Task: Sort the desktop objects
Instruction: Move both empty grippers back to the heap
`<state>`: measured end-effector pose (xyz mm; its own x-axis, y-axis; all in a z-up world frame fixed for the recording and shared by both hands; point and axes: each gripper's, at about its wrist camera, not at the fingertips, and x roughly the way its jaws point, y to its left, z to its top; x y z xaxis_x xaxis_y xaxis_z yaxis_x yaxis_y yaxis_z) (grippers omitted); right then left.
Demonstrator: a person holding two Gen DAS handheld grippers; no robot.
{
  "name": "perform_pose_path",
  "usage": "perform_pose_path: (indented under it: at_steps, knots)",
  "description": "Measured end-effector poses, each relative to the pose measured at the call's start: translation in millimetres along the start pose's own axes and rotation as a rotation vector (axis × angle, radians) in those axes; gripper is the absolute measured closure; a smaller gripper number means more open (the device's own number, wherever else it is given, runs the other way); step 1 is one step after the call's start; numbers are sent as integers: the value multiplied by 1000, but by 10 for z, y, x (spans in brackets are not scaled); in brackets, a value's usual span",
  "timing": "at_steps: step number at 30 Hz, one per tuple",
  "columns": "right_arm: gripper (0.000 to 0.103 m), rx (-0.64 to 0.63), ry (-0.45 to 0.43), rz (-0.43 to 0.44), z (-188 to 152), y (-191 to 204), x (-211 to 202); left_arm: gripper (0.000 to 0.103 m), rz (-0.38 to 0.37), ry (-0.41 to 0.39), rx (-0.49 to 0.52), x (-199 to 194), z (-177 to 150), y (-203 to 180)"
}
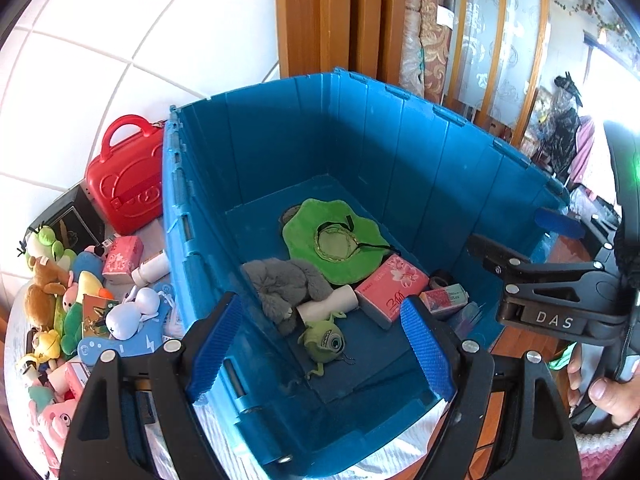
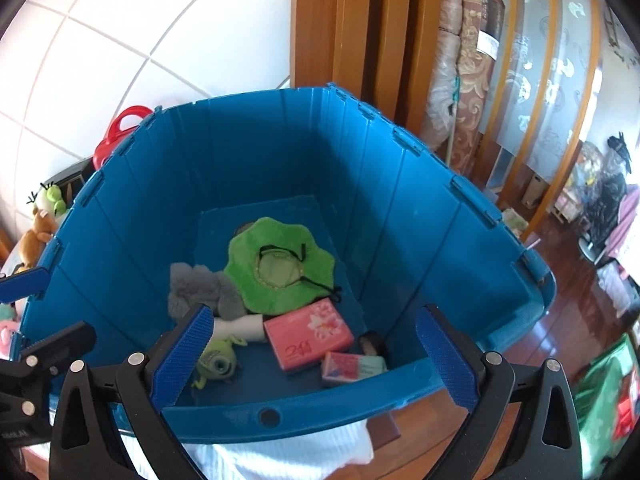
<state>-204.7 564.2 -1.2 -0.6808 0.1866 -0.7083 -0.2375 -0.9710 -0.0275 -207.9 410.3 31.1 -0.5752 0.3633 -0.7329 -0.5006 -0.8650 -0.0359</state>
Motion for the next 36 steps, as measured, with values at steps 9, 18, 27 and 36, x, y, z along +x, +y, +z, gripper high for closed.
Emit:
perform_pose_path:
  at_steps: [9, 18, 27, 36]
  knots:
    - [0, -16, -49, 16, -53, 293, -278, 21, -5, -122, -98, -462, -148, 428]
    - [0, -145, -161, 152, 5, 1158, -691, 21, 193, -199, -226, -892, -629, 1241]
    - [0, -351, -159, 355, -140, 2511, -728, 21, 397, -118, -432, -1131, -1499, 2404]
    - [0, -539, 21, 541, -698, 3964, -298, 21, 577, 48, -653, -1336, -2571, 3516]
